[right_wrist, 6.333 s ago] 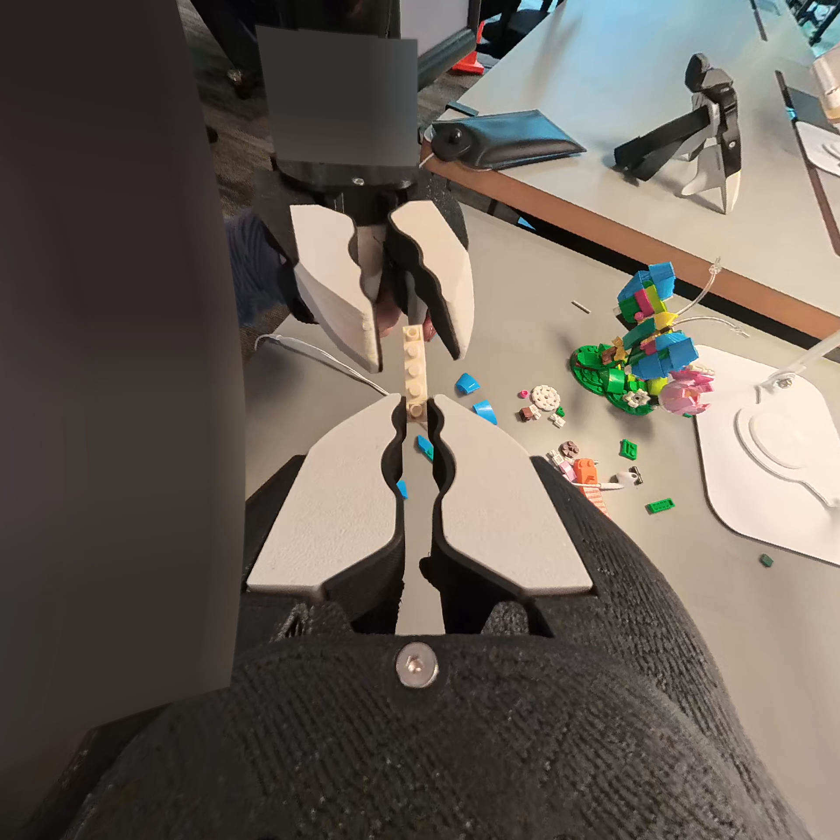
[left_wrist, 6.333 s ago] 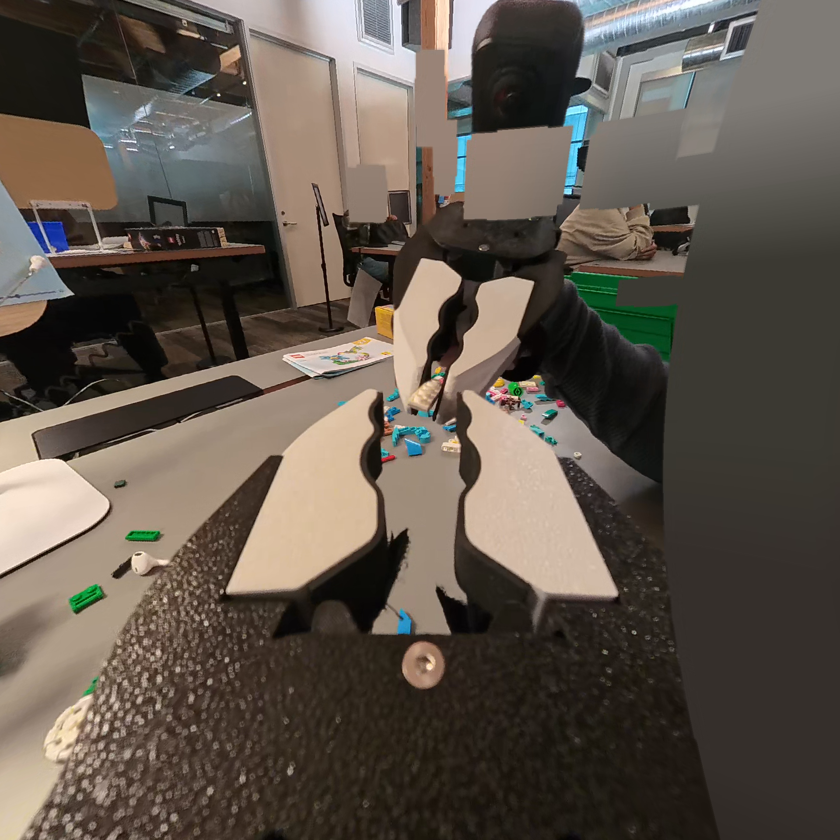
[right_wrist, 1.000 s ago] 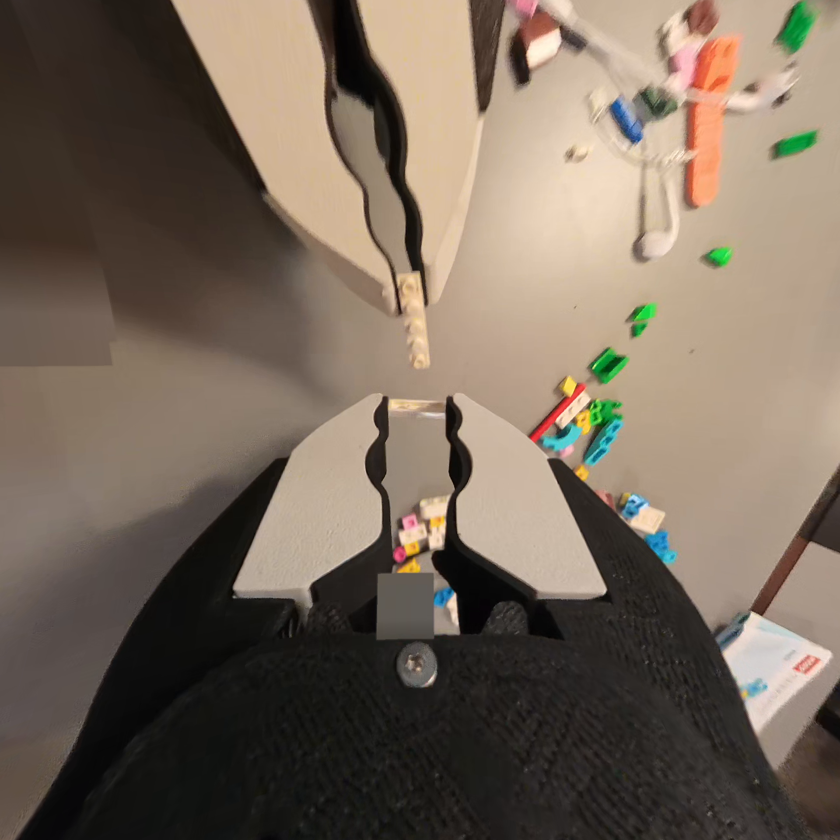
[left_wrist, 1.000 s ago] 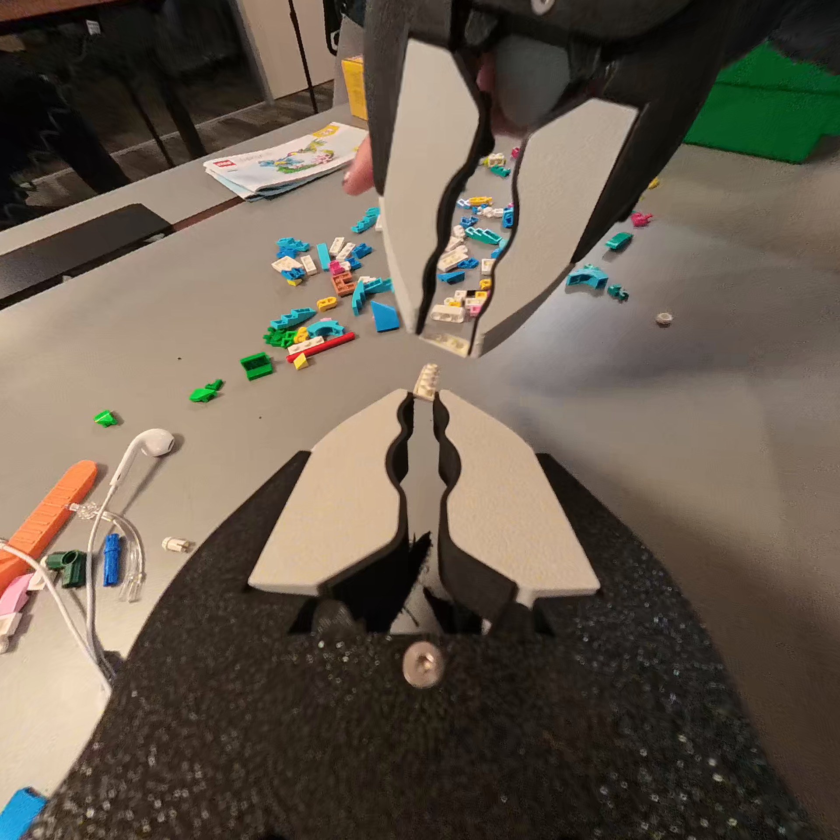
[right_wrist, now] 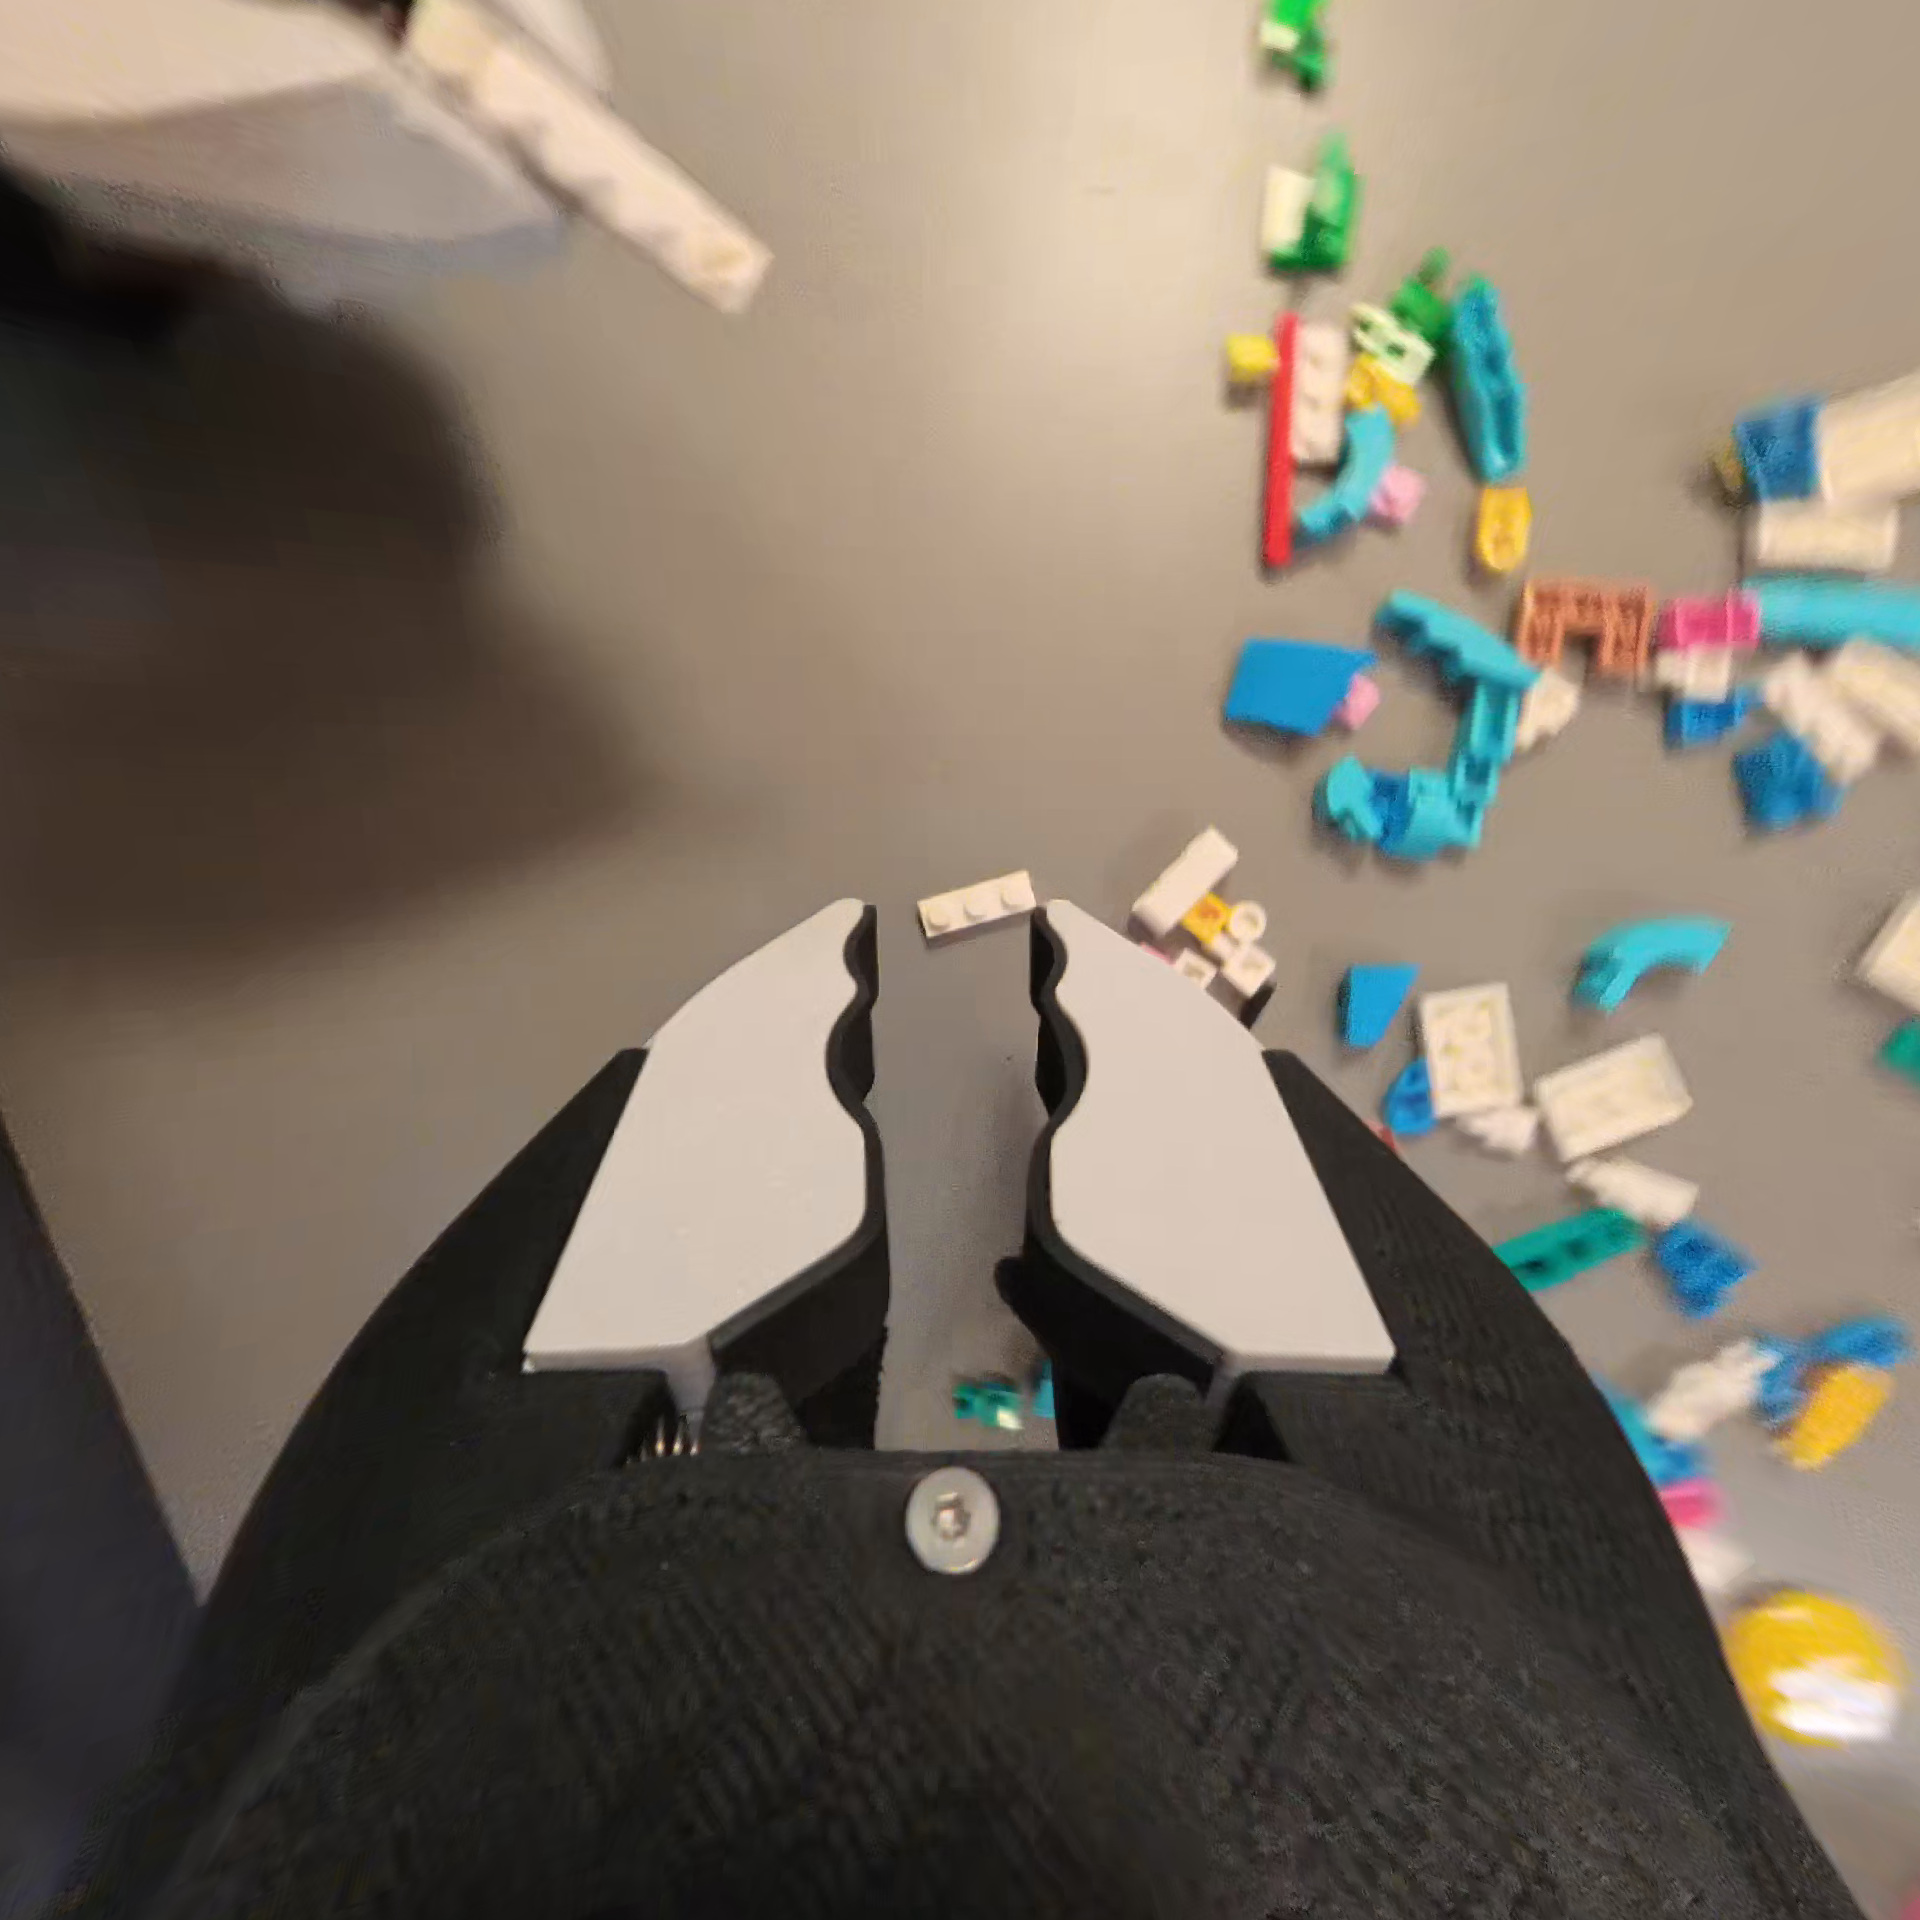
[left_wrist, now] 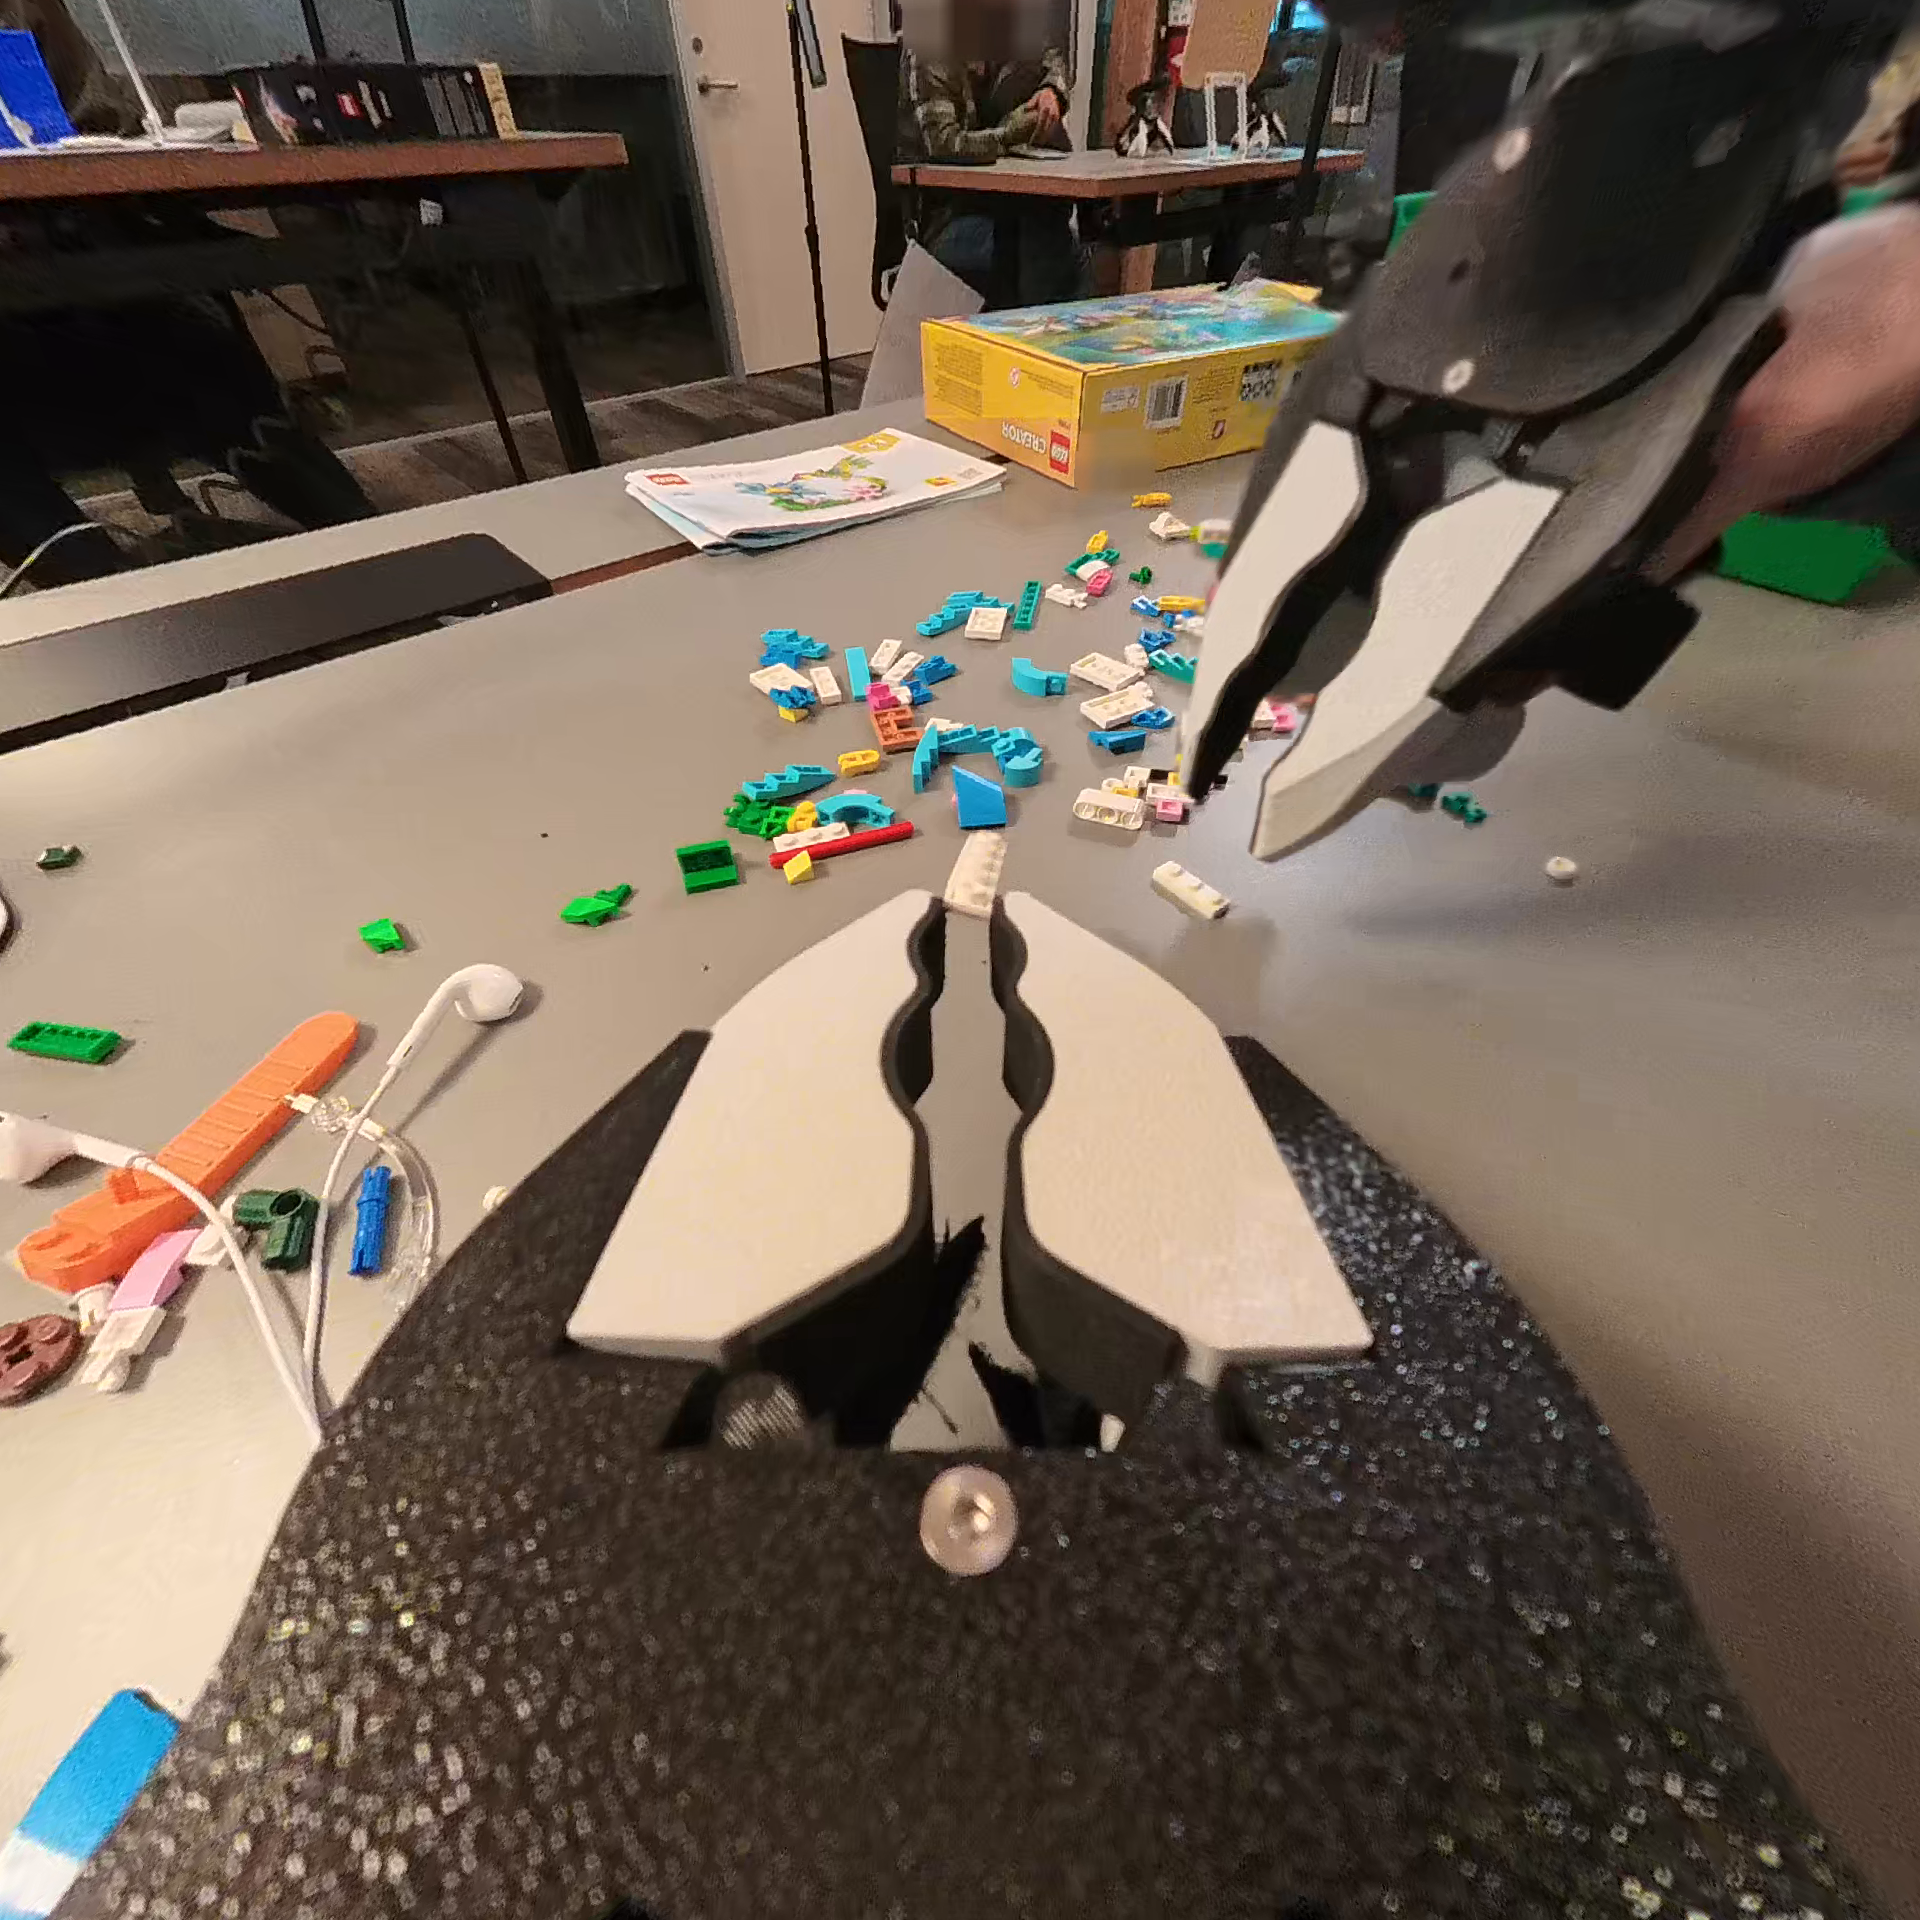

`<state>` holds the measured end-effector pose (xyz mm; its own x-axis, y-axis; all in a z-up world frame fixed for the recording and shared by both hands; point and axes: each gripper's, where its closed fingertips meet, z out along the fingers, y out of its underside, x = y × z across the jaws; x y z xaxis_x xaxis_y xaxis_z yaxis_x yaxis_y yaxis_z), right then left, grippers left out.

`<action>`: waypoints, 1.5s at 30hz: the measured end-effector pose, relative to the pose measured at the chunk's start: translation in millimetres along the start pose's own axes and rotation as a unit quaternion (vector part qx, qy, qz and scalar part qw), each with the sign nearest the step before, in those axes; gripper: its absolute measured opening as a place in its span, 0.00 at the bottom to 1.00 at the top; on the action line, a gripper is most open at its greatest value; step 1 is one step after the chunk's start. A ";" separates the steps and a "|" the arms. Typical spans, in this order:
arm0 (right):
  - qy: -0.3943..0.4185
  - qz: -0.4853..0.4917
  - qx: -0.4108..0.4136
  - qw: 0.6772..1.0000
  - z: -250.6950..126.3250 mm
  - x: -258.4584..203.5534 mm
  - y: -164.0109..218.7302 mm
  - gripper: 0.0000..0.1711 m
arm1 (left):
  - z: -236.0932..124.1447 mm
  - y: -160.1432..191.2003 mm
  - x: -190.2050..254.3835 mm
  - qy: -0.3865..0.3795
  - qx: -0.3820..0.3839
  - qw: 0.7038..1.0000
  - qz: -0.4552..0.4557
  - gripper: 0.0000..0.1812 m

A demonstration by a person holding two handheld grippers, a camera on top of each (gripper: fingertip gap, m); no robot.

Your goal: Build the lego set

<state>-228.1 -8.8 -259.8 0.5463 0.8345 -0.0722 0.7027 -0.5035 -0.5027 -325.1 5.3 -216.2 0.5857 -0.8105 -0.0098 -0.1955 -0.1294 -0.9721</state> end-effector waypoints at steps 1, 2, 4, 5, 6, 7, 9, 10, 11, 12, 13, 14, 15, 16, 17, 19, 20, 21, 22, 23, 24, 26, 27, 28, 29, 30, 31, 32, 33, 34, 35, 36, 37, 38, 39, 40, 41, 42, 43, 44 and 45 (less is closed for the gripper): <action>-0.002 0.048 0.017 0.999 1.3 -0.8 4.2 0.16 | 0.1 -0.1 0.4 0.001 0.000 1.000 0.001 0.04; -0.005 0.085 0.029 0.996 2.9 -2.2 8.2 0.16 | 0.3 -0.1 0.8 0.002 0.000 1.000 0.003 0.04; 0.011 0.125 0.047 0.991 5.2 -1.7 13.3 0.17 | 0.6 -0.1 2.6 0.005 0.000 1.000 0.007 0.04; 0.019 0.137 0.051 0.989 6.4 -1.8 15.1 0.17 | 0.7 -0.1 3.4 0.007 0.000 1.000 0.010 0.04; 0.026 0.144 0.050 0.988 8.1 -1.7 17.1 0.18 | 0.7 0.1 3.7 0.007 0.000 1.000 0.012 0.04; 0.032 0.149 0.046 0.987 10.5 -1.2 18.8 0.18 | 0.9 0.3 4.1 0.008 -0.001 1.000 0.013 0.04; 0.035 0.153 0.046 0.986 15.4 0.2 17.5 0.18 | 0.9 0.2 4.3 0.008 0.000 1.000 0.013 0.04; 0.036 0.151 0.049 0.987 16.9 1.4 14.5 0.18 | 0.8 0.1 4.4 0.009 0.000 1.000 0.013 0.04; 0.037 0.141 0.047 0.988 18.7 2.1 12.2 0.17 | 0.9 0.2 4.7 0.010 0.000 1.000 0.013 0.04; 0.039 0.126 0.045 0.990 20.9 2.7 9.3 0.17 | 0.8 0.2 4.8 0.010 0.000 1.000 0.013 0.04; 0.038 0.107 0.045 0.993 23.6 2.5 5.4 0.16 | 0.8 0.2 4.9 0.010 0.000 1.000 0.014 0.04; 0.034 0.086 0.046 0.995 26.4 1.4 1.4 0.16 | 0.9 0.2 4.9 0.011 0.000 1.000 0.014 0.04; 0.033 0.070 0.042 0.996 28.1 0.2 -0.9 0.16 | 0.8 0.2 5.1 0.011 0.000 1.000 0.014 0.04; 0.039 0.063 0.034 0.997 28.4 0.4 -0.7 0.16 | 0.8 0.1 5.2 0.012 0.000 1.000 0.014 0.04; 0.050 0.060 0.030 0.997 27.5 0.8 0.0 0.16 | 0.7 -0.1 5.3 0.012 0.001 1.000 0.014 0.04; 0.067 0.066 0.029 0.995 25.6 1.1 1.6 0.16 | 0.3 -0.6 5.2 0.013 0.003 1.000 0.013 0.04; 0.073 0.073 0.028 0.994 25.7 1.6 2.5 0.15 | 0.2 -0.8 5.1 0.014 0.005 1.000 0.012 0.04; 0.078 0.080 0.024 0.993 26.3 2.0 3.7 0.14 | 0.2 -1.2 4.9 0.014 0.006 1.000 0.011 0.04; 0.083 0.085 0.023 0.993 26.5 3.0 3.5 0.13 | 0.2 -1.4 5.0 0.015 0.007 1.000 0.011 0.04; 0.086 0.083 0.019 0.993 26.6 3.2 3.5 0.11 | 0.2 -1.4 5.0 0.015 0.007 1.000 0.011 0.04; 0.082 0.077 0.017 0.993 27.2 1.5 2.8 0.07 | 0.2 -1.6 5.1 0.015 0.008 1.000 0.011 0.04; 0.079 0.058 0.014 0.995 28.1 -0.1 1.3 0.03 | 0.0 -1.8 5.3 0.017 0.009 1.000 0.010 0.04; 0.075 0.047 0.009 0.996 28.1 -0.2 1.2 0.03 | -0.3 -2.1 5.2 0.017 0.010 1.000 0.009 0.04; 0.070 0.038 0.004 0.997 28.2 -0.3 0.7 0.03 | -0.9 -2.5 5.0 0.018 0.012 1.000 0.008 0.04; 0.064 0.025 0.003 0.998 27.8 -0.5 -1.0 0.03 | -1.5 -2.9 4.7 0.019 0.013 1.000 0.007 0.04; 0.061 0.010 0.008 0.998 25.8 -0.2 -5.0 0.03 | -2.3 -3.8 4.0 0.020 0.016 1.000 0.004 0.04; 0.060 -0.005 0.016 0.998 22.3 0.5 -10.8 0.03 | -3.5 -5.2 3.3 0.020 0.020 1.000 0.001 0.04; 0.057 -0.026 0.026 0.998 17.5 0.4 -18.5 0.03 | -4.9 -7.1 2.6 0.022 0.026 0.999 -0.004 0.04; 0.057 -0.051 0.040 0.996 11.4 0.0 -28.0 0.04 | -6.9 -9.7 1.2 0.022 0.034 0.999 -0.010 0.04; 0.061 -0.076 0.054 0.994 4.0 0.4 -38.8 0.03 | -9.7 -13.7 -0.6 0.021 0.044 0.999 -0.017 0.04; 0.060 -0.104 0.069 0.990 -4.0 -1.1 -50.6 0.03 | -13.3 -18.5 -2.3 0.023 0.055 0.998 -0.026 0.04; 0.056 -0.134 0.086 0.986 -12.7 -4.2 -63.4 0.03 | -17.6 -23.9 -4.2 0.025 0.066 0.997 -0.037 0.04; 0.053 -0.162 0.102 0.980 -21.8 -7.4 -76.3 0.03 | -22.4 -29.0 -6.8 0.026 0.077 0.995 -0.050 0.04; 0.042 -0.193 0.118 0.973 -30.7 -13.3 -88.5 0.03 | -27.7 -34.5 -9.4 0.029 0.088 0.994 -0.061 0.04; 0.033 -0.218 0.133 0.966 -39.5 -18.8 -100.5 0.04 | -33.4 -40.0 -12.2 0.030 0.100 0.992 -0.072 0.04; 0.022 -0.240 0.145 0.960 -47.6 -24.7 -111.4 0.04 | -39.2 -45.5 -14.6 0.033 0.111 0.990 -0.083 0.04; 0.006 -0.264 0.154 0.952 -54.7 -32.9 -120.9 0.04 | -45.2 -51.3 -16.5 0.037 0.124 0.987 -0.093 0.04; -0.009 -0.284 0.162 0.945 -60.8 -40.6 -129.4 0.03 | -51.1 -57.0 -17.6 0.043 0.136 0.985 -0.101 0.04; -0.027 -0.304 0.163 0.938 -65.6 -48.6 -135.9 0.03 | -56.9 -62.3 -18.5 0.047 0.147 0.982 -0.107 0.04; -0.044 -0.324 0.164 0.931 -69.4 -56.5 -141.3 0.03 | -62.0 -66.9 -18.8 0.053 0.156 0.980 -0.111 0.04; -0.053 -0.338 0.162 0.925 -71.9 -61.7 -146.5 0.03 | -66.7 -71.4 -18.0 0.060 0.164 0.978 -0.113 0.04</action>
<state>-332.0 -2.6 -119.7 -0.0287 0.9600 0.2786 0.6846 0.2220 -0.6943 -374.2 -9.0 -131.0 0.4849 -0.8458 0.2224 0.2034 -0.1382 -0.9693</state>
